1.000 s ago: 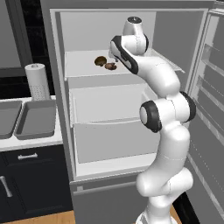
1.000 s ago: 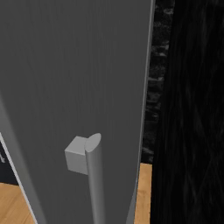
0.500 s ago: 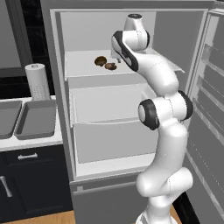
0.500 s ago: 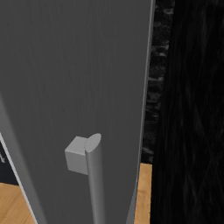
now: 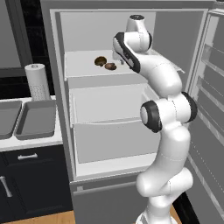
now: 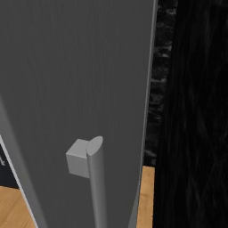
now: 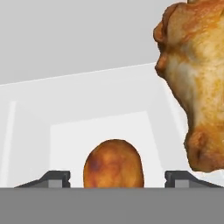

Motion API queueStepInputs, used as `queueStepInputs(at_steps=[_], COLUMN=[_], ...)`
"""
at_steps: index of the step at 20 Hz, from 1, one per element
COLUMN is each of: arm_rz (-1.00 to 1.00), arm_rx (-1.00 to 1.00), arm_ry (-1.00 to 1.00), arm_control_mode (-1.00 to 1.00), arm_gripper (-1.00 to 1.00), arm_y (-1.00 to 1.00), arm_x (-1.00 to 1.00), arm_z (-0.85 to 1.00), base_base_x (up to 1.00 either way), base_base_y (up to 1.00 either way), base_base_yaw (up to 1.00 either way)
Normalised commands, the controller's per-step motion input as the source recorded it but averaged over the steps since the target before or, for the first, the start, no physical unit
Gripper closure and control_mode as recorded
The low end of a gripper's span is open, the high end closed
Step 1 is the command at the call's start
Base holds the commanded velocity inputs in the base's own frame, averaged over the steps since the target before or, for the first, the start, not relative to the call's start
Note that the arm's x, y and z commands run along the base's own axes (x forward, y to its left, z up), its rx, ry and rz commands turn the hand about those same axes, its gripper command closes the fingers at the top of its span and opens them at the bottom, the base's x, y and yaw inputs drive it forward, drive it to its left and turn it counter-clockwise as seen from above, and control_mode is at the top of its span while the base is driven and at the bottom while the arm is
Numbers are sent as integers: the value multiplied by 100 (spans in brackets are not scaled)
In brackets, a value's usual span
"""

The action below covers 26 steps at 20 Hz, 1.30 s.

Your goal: Place one mushroom and one chicken drumstick in each tupperware on the nearby counter, to pack two identical lunches.

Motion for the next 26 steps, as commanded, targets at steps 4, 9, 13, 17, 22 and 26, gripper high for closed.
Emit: queueStepInputs(at_steps=[4, 9, 13, 17, 22, 26], arm_rz=[0, 0, -1, -4, -1, 0], arm_rx=[5, 9, 9, 5, 0, 0], arm_ry=[-10, -13, -26, -28, -13, -3], arm_control_mode=[-100, -100, -100, -100, -100, -100], arm_gripper=[100, 100, 100, 100, 100, 100], arm_y=[11, 16, 10, 0, 0, -3], arm_x=[-41, -69, -97, -100, -100, -100], arm_z=[-29, -8, 0, 0, 21, 55], base_base_x=[0, 0, 0, 0, 0, 0], base_base_y=[0, 0, 0, 0, 0, 0], base_base_yaw=[0, 0, 0, 0, 0, 0])
